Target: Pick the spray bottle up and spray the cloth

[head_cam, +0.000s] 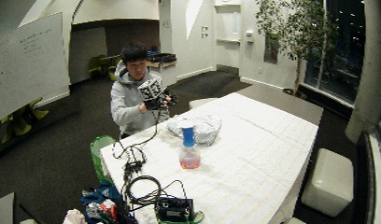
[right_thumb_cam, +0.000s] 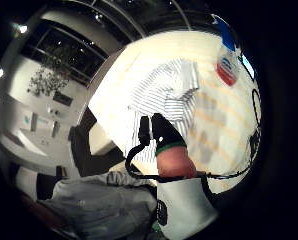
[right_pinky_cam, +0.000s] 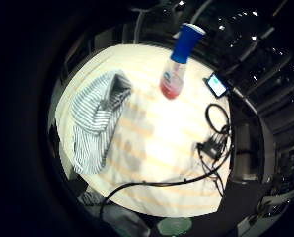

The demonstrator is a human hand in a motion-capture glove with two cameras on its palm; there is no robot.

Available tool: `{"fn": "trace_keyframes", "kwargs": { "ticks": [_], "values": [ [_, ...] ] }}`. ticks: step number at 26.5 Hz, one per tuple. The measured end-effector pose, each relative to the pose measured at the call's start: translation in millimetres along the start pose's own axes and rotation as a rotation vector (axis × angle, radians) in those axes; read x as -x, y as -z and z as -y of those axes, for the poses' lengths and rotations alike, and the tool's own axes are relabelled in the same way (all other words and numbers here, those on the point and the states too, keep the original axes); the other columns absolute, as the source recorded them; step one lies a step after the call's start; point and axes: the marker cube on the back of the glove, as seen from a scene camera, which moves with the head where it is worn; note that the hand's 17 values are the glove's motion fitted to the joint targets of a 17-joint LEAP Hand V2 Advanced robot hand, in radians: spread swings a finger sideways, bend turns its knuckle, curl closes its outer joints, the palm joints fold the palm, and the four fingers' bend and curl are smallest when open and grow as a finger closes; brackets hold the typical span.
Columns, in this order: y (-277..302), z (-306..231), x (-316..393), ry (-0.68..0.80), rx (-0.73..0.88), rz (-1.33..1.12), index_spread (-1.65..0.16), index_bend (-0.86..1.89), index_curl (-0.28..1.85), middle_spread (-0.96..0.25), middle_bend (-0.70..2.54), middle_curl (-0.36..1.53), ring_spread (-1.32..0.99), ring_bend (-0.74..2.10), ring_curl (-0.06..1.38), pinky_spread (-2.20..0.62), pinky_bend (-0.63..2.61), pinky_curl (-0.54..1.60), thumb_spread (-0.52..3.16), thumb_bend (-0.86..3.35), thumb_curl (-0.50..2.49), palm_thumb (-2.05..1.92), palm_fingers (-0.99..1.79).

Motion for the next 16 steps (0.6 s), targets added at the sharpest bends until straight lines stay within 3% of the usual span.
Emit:
{"fn": "trace_keyframes", "kwargs": {
  "ticks": [16],
  "values": [
    [-17, 38, -98, -0.215, -0.201, 0.099, -0.35, 0.10, 0.19, -0.03, 0.33, 0.32, 0.06, 0.28, 0.22, 0.26, 0.42, 0.32, 1.00, -0.04, 0.36, 0.58, 0.13]
  ]
}}
